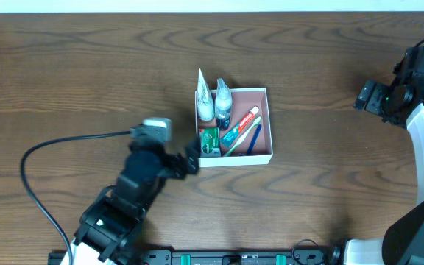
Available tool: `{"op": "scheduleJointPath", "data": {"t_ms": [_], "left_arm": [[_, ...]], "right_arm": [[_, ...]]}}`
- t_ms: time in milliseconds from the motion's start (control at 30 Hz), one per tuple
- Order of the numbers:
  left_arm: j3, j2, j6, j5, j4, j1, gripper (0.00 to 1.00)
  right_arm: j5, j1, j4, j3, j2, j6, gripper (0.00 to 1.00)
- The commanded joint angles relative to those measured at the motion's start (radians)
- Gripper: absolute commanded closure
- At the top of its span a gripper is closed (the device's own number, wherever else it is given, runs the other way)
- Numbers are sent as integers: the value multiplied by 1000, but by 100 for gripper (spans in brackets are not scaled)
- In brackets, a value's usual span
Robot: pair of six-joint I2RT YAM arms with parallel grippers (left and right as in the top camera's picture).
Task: Pack container
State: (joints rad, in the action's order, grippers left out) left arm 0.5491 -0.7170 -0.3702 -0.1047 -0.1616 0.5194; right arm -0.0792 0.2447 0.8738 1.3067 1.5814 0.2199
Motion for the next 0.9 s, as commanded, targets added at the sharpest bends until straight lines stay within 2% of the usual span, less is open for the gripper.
{"op": "scheduleJointPath", "data": {"t_ms": [0,133,267,400,700,867], "left_arm": [[-117,90,77,-8,163,-124,2],[-213,243,162,-8,274,-229,2],[-243,380,240,1,275,-282,2],[-252,456,308,69,274,-345,2],[-252,486,315,114,268,-487,2],[-253,513,314,174,188,-528,2]], "right_arm": [[-3,5,1,2,8,11,1],[-3,5,1,2,8,11,1],[-3,5,1,2,8,11,1],[-3,5,1,2,8,11,1],[-3,5,1,2,8,11,1],[-3,5,1,2,8,11,1]]}}
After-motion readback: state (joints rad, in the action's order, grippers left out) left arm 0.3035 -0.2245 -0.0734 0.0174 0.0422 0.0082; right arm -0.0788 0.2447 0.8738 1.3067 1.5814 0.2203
